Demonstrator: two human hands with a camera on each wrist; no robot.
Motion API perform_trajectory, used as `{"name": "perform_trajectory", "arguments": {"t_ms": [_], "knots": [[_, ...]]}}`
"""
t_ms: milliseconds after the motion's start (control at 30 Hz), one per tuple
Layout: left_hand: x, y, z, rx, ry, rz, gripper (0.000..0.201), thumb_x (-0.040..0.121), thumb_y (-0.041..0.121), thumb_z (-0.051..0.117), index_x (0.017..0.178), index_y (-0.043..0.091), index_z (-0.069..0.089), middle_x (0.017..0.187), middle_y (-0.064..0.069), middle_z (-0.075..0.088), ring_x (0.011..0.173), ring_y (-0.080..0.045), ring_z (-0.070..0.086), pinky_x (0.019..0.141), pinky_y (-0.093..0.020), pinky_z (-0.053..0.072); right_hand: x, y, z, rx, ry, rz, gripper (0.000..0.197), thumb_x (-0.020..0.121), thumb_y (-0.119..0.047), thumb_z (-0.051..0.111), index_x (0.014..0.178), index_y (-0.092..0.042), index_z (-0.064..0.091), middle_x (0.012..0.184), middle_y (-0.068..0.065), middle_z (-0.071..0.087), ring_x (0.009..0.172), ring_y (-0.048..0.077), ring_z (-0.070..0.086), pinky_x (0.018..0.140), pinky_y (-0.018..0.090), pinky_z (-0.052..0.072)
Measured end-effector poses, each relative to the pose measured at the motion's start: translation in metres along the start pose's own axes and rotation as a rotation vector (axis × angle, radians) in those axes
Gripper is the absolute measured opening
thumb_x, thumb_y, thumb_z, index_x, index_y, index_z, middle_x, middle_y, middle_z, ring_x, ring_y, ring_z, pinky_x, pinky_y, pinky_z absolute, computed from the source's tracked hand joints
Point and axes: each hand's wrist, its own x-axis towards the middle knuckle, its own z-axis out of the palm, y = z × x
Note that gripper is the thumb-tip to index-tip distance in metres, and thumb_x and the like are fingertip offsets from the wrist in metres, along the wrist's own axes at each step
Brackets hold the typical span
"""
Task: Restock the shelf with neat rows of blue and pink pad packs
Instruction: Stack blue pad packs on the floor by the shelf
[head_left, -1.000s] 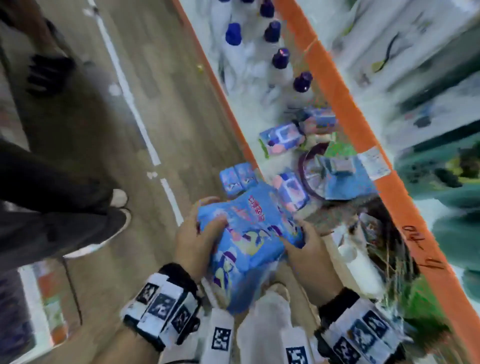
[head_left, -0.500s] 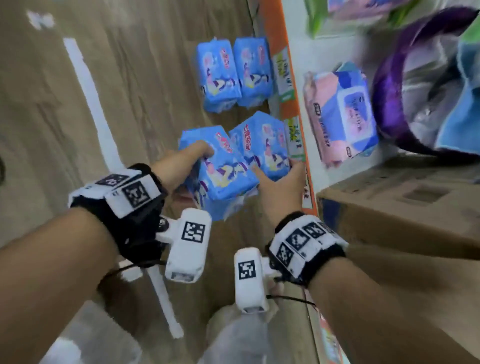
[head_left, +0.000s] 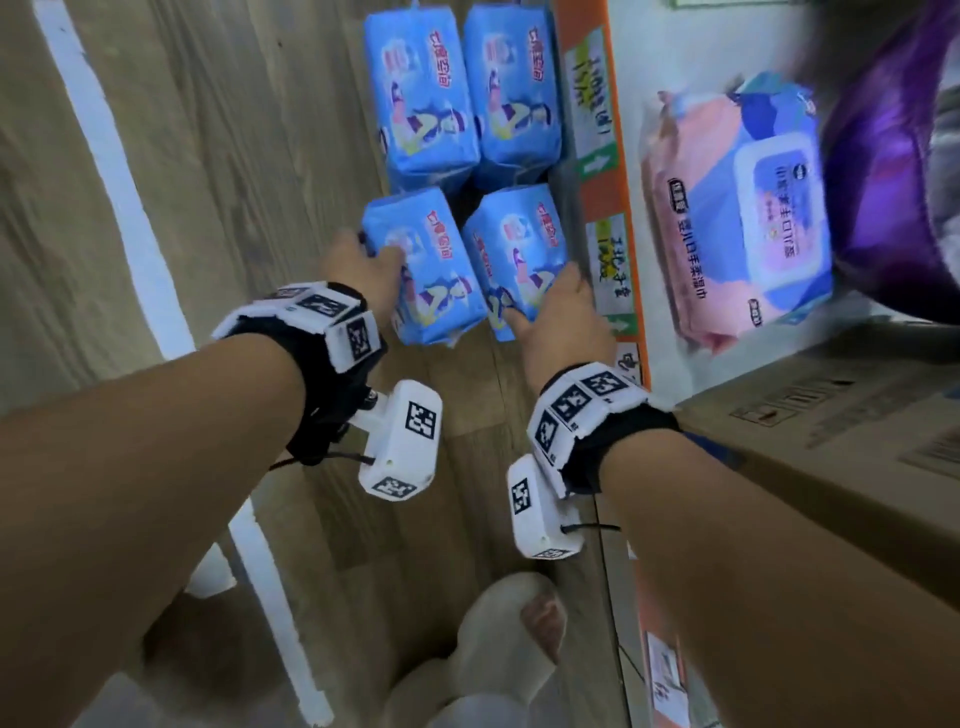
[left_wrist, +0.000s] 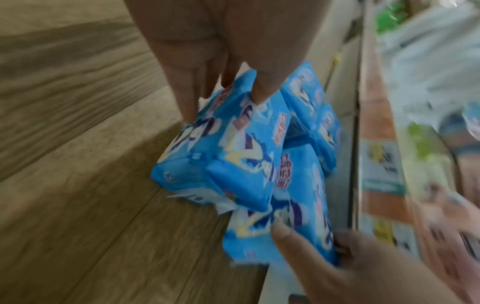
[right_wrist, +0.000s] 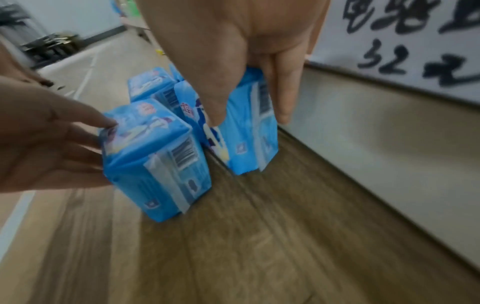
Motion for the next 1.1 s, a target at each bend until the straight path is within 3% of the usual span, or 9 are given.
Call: {"name": "perform_trajectory", "arguments": {"t_ms": [100,333,433,533,667,900,1000,1033,1100], "knots": [[-0.016,0.002,0.007,0.039,-0.052,0.015,0.038,0.097,0.019,0.043,0.133,0.005,0.042,0.129,-0.012,0.054,0.115,-0.029,0.054,0.087,-0.030,0.042,0.005,0.000,-0.006,-0.101,-0.026,-0.014,0.062,0.086,-0.039,0.061,0.126,-0.002,0.031,0.116,0.019,0.059,0.103,0.035,0.059,0.066,0.035,0.036],[-0.018,0.012,0.023,0.037,-0.147,-0.018,0.043,0.099,0.013,0.033,0.141,0.015,0.026,0.135,-0.014,0.047,0.115,-0.039,0.053,0.085,-0.056,0.047,0.017,-0.010,-0.002,-0.215,0.023,-0.108,0.045,0.092,-0.022,0.053,0.126,-0.006,0.029,0.114,0.016,0.056,0.093,0.031,0.061,0.062,0.032,0.036],[-0.015,0.011,0.028,0.126,-0.098,0.023,0.040,0.099,0.010,0.033,0.139,0.008,0.028,0.135,-0.018,0.047,0.117,-0.037,0.052,0.095,-0.051,0.044,0.009,-0.012,0.004,-0.251,0.020,-0.081,0.040,0.096,-0.021,0.042,0.128,-0.002,0.028,0.131,0.020,0.040,0.110,0.033,0.053,0.079,0.033,0.043],[-0.009,0.006,0.029,0.260,-0.103,0.070,0.040,0.098,0.010,0.035,0.137,0.003,0.031,0.135,-0.019,0.046,0.118,-0.035,0.050,0.094,-0.044,0.045,-0.002,-0.014,0.011,-0.374,-0.018,-0.180,0.056,0.096,-0.020,0.034,0.138,0.011,0.015,0.148,0.026,0.017,0.138,0.039,0.016,0.106,0.044,0.027],[-0.004,0.001,0.032,0.402,-0.126,0.074,0.041,0.093,0.007,0.043,0.133,-0.003,0.037,0.131,-0.024,0.049,0.117,-0.038,0.052,0.097,-0.045,0.045,-0.007,-0.019,0.007,-0.180,-0.045,-0.108,0.069,0.095,-0.029,0.036,0.142,0.011,0.006,0.153,0.024,0.003,0.133,0.037,0.022,0.107,0.038,0.025],[-0.004,-0.001,0.027,0.333,-0.249,0.037,0.052,0.092,0.003,0.049,0.140,0.005,0.029,0.138,-0.017,0.045,0.122,-0.034,0.047,0.098,-0.037,0.043,-0.001,-0.032,-0.009,-0.133,-0.175,0.015,0.075,0.092,-0.037,0.045,0.144,0.004,0.009,0.154,0.014,0.008,0.135,0.033,0.021,0.103,0.040,0.032],[-0.023,0.008,0.015,0.272,-0.247,0.070,0.054,0.091,-0.002,0.050,0.140,0.002,0.029,0.141,-0.015,0.042,0.119,-0.027,0.047,0.067,-0.012,0.039,-0.009,-0.032,-0.029,-0.072,-0.249,0.041,0.065,0.091,-0.032,0.049,0.143,-0.004,0.021,0.151,0.015,0.019,0.134,0.033,0.025,0.104,0.041,0.029],[-0.031,0.011,0.008,0.255,-0.229,0.074,0.051,0.092,0.001,0.050,0.139,0.002,0.032,0.140,-0.016,0.042,0.114,-0.026,0.047,0.060,-0.011,0.038,-0.015,-0.033,-0.038,-0.025,-0.277,0.043,0.055,0.091,-0.030,0.047,0.137,-0.005,0.032,0.145,0.016,0.029,0.128,0.033,0.034,0.098,0.040,0.034],[-0.047,0.010,-0.012,0.268,-0.198,0.028,0.049,0.093,0.010,0.050,0.140,0.003,0.034,0.140,-0.018,0.043,0.119,-0.031,0.048,0.070,-0.022,0.040,-0.038,-0.037,-0.059,0.093,-0.310,0.055,0.023,0.092,-0.023,0.042,0.099,-0.004,0.052,0.106,0.014,0.053,0.089,0.025,0.052,0.071,0.032,0.039]]}}
